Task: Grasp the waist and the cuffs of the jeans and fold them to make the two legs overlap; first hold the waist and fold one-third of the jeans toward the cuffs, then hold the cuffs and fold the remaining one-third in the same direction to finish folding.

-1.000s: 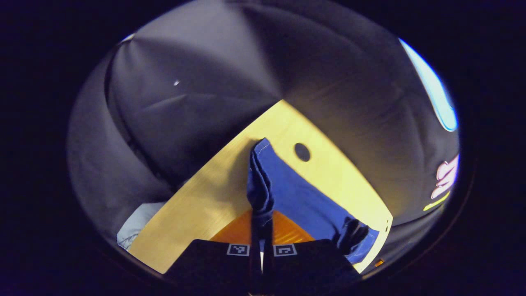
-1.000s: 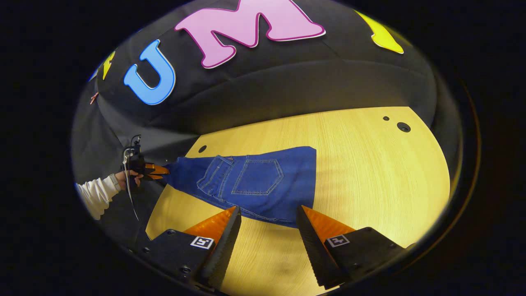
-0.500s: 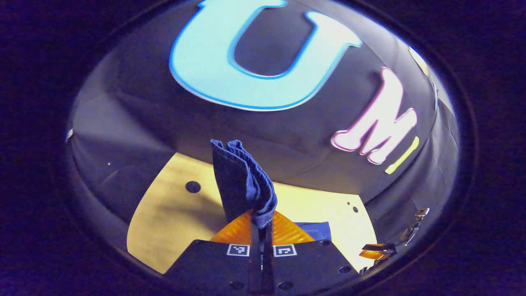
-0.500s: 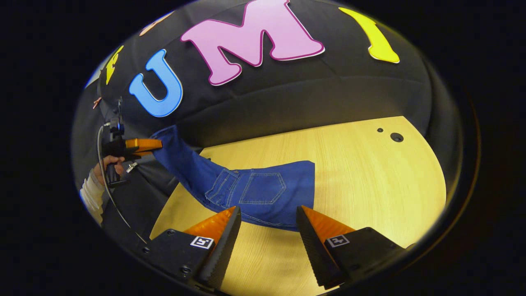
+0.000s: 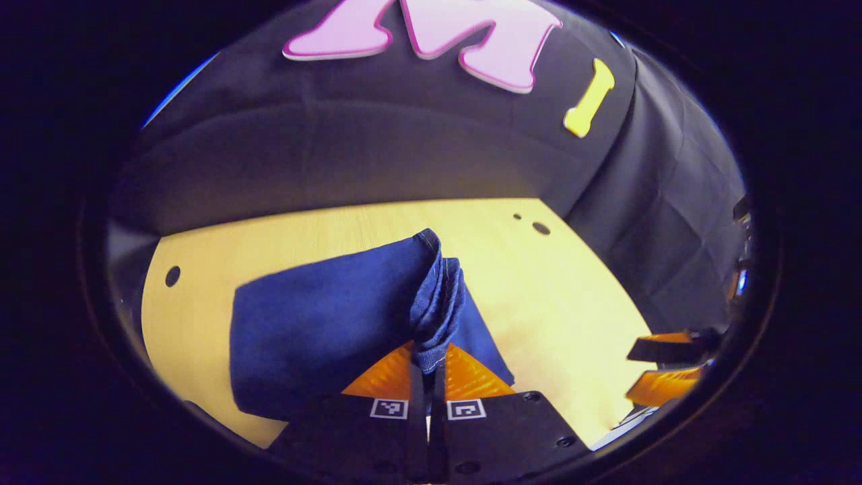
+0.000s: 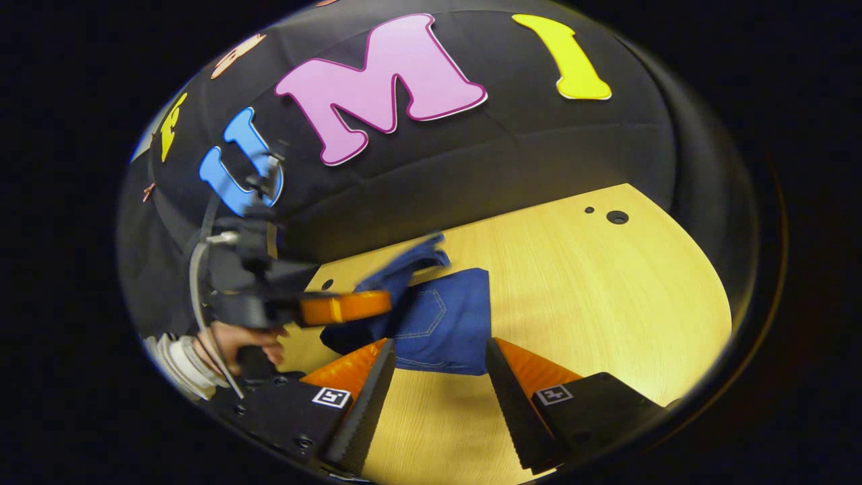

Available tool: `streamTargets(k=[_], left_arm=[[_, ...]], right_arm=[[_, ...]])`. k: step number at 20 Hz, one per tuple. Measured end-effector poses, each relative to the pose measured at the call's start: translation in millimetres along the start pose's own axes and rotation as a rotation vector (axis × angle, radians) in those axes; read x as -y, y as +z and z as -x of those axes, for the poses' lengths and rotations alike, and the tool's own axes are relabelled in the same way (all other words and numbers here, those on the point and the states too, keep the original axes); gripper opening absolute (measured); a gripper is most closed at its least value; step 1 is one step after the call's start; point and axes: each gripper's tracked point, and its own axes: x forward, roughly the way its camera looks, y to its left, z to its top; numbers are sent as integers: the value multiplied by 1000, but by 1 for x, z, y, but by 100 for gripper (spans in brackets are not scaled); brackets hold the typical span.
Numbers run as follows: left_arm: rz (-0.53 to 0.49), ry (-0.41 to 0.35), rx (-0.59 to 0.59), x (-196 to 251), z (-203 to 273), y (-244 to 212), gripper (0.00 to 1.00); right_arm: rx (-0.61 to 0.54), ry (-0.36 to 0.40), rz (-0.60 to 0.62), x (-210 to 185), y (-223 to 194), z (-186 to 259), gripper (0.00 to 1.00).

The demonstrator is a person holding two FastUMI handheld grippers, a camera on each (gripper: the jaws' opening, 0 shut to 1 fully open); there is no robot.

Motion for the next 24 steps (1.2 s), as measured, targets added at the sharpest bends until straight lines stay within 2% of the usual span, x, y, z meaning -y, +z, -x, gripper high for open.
streamTargets(k=[2, 3, 4, 5, 6, 8, 9, 13, 16, 18, 21, 24], left_arm=[[-75, 55, -77, 2, -9, -10, 10], [-131, 70, -55, 7, -2, -1, 13], [-165, 68, -29, 11, 3, -2, 21], [-172, 46, -27, 19, 10, 1, 34], [-173, 34, 2, 24, 17, 5, 51], [-145, 30, 105, 33, 38, 24, 84], [-132, 34, 167, 38, 62, 35, 98], [-165, 129, 444, 35, 180, 73, 99], [-177, 215, 638, 45, 291, 84, 99], [-148, 229, 754, 60, 355, 80, 98], [-160, 277, 835, 75, 431, 53, 98], [-157, 318, 863, 86, 481, 15, 98]], right_arm=[[-8, -7, -14, 14, -2, 2, 83], [-13, -23, 3, 25, -4, 3, 83], [-17, -42, 25, 36, -4, 3, 83], [-20, -54, 37, 45, -4, 5, 83], [-10, -71, 51, 52, -1, 6, 84], [21, -111, 120, 62, 6, 11, 83], [47, -122, 151, 62, 12, 14, 83], [166, -137, 275, 39, 47, 45, 88], [319, -131, 389, -1, 85, 91, 88], [408, -114, 442, -39, 99, 131, 88], [475, -79, 465, -97, 89, 191, 87], [564, -87, 522, -129, 81, 244, 88]])
